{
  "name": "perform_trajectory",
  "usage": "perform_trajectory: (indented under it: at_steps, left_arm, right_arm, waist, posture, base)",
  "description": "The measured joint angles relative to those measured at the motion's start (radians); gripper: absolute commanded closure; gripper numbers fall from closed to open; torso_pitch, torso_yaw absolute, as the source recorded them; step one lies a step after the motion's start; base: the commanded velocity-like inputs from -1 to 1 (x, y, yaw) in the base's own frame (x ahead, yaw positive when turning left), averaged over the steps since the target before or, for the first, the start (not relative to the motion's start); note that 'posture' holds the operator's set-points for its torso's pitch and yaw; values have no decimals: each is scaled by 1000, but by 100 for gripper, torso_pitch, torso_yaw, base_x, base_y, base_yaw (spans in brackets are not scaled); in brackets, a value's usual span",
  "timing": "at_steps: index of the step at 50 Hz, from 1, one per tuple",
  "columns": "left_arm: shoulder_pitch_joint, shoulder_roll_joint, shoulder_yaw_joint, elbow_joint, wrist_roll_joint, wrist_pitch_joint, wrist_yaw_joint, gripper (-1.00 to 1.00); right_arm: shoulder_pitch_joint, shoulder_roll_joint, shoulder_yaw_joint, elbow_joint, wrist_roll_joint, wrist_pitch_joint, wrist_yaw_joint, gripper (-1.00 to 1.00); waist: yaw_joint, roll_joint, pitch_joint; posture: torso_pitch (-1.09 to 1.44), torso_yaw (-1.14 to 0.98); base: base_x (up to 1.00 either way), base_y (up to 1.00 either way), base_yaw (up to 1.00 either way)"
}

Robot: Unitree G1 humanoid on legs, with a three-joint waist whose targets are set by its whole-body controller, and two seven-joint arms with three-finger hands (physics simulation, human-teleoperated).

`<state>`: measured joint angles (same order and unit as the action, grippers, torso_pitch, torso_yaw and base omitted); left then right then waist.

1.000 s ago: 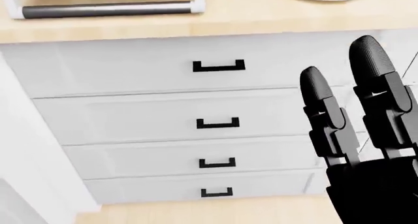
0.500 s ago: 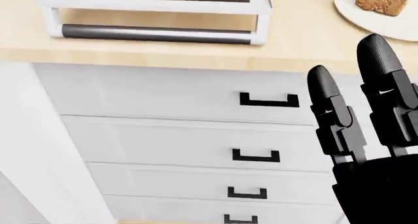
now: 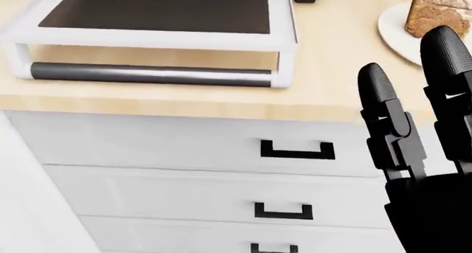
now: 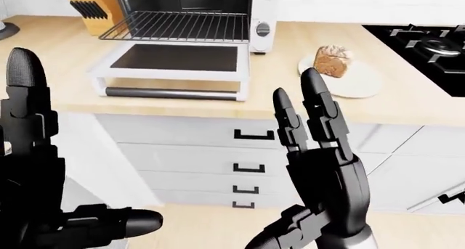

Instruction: Place the bread on the rack of the toaster oven.

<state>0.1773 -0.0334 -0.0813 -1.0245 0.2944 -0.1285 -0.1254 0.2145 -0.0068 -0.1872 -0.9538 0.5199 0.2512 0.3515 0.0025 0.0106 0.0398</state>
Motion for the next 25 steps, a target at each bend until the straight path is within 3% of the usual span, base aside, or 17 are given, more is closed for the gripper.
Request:
perform_trajectory:
  at_steps: [6, 7, 9, 10, 11, 13, 14, 16, 18, 22, 25]
  left_arm:
    - [5, 13, -1, 8, 1, -1, 12, -100]
    - [6, 14, 0, 14, 1, 1, 13, -100]
    - [9, 16, 3, 20, 1, 6, 14, -100]
    - [15, 16, 2, 14, 1, 5, 15, -100]
    - [15, 16, 1, 9, 1, 3, 15, -100]
    - [9, 11, -2, -7, 0, -5, 14, -100]
    - [3, 9, -3, -16, -1, -12, 13, -100]
    - [1, 4, -8, -18, -1, -23, 10, -100]
    - [11, 3, -11, 11, 2, -19, 3, -100]
    - [11, -1, -4, 23, 4, 1, -5, -100]
    - [12, -4, -7, 14, 4, -3, -8, -100]
  right_arm:
    - [-7, 2, 1, 15, 8, 10, -2, -100]
    - [-9, 2, -1, 18, 14, 14, -4, -100]
    - [-3, 1, -7, 16, 37, 23, -1, -100]
    - [3, 0, -9, 8, 45, 24, 2, -100]
    - [5, 2, -9, 1, 43, 21, 1, -100]
    - [-4, 3, -1, -10, 25, 6, -4, -100]
    - [-9, 4, 2, -14, 19, -1, -5, -100]
    - [-8, 2, 3, -11, 13, -10, -6, -100]
    - [7, 2, -2, 16, 5, -7, -6, -100]
    - [10, 0, -11, 24, 9, 11, -10, -100]
    - [9, -1, -18, 8, 26, 15, -8, -100]
  waist:
    - [7, -32, -21]
    - [10, -33, -13]
    - [18, -25, 46]
    - [22, -13, 55]
    - [27, -3, 51]
    - [25, 0, 22]
    - [27, -10, 12]
    - [23, -39, 15]
    - [16, -27, 21]
    - [1, -9, 2]
    - [-4, 10, 49]
  posture:
    - [0, 0]
    - [0, 0]
    - [0, 0]
    - [0, 0]
    - [0, 0]
    - [0, 0]
    - [0, 0]
    - [0, 0]
    - [0, 0]
    - [0, 0]
    - [0, 0]
  base:
    - [3, 0, 0]
    - [92, -21, 0]
    - [100, -27, 0]
    - [100, -24, 0]
    - [21, 0, 0]
    - [0, 0, 0]
    - [0, 0, 0]
    - [0, 0, 0]
    - [0, 0, 0]
    - [16, 0, 0]
    - [59, 0, 0]
